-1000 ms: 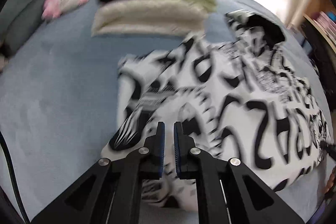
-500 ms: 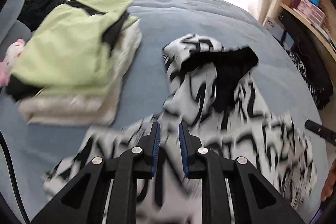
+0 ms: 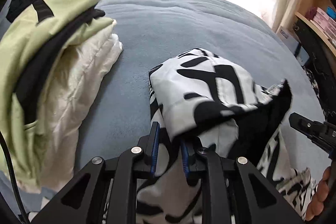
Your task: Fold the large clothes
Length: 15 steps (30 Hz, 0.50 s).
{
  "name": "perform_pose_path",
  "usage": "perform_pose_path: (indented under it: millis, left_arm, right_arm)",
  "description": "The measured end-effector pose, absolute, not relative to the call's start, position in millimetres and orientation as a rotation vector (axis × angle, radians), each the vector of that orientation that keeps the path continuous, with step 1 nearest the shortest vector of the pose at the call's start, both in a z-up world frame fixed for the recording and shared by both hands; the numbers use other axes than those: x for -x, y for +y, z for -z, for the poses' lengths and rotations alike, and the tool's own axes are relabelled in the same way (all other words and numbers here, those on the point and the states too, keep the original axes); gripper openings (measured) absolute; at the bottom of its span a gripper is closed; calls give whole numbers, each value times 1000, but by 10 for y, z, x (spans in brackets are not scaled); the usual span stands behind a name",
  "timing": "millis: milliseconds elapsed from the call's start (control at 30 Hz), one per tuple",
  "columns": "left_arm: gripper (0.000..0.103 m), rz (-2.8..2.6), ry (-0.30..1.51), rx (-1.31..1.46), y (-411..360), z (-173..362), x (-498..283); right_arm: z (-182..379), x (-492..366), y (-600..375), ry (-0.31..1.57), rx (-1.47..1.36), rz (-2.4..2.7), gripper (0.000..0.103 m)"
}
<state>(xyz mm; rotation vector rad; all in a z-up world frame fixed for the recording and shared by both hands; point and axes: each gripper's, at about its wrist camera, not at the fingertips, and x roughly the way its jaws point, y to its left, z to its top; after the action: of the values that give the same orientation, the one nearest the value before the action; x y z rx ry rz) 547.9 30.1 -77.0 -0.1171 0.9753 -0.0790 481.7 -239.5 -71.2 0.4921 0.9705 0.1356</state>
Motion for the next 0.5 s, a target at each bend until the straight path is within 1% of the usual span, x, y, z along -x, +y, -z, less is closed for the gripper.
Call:
perform_pose_path:
  millis: [200,267,300,333,367,500]
  left_arm:
    - [17,53,982,171,331,912,-5706]
    - [17,48,983,170,328,924,-5734]
    - [16,42,981,162,319,923,-5757]
    - [9,38,978,146,309,918,-5786]
    - [5,24,976,122,294,899,-5800]
    - [2,-32,967,-36,245,804,-5850]
  right_arm:
    - [849,-5011,-2440,979,-504,-111,16]
    - [875,-5041,-2485,969,-529,-109,18]
    - [886,-5059,-2509,963,-544,-112,19]
    - [894,-5076,-2524,961,-548,-104,20]
    - [900,-5089,-2530,963,-545,-89,22]
    - [895,-5089,-2553,953,-536,-59,23]
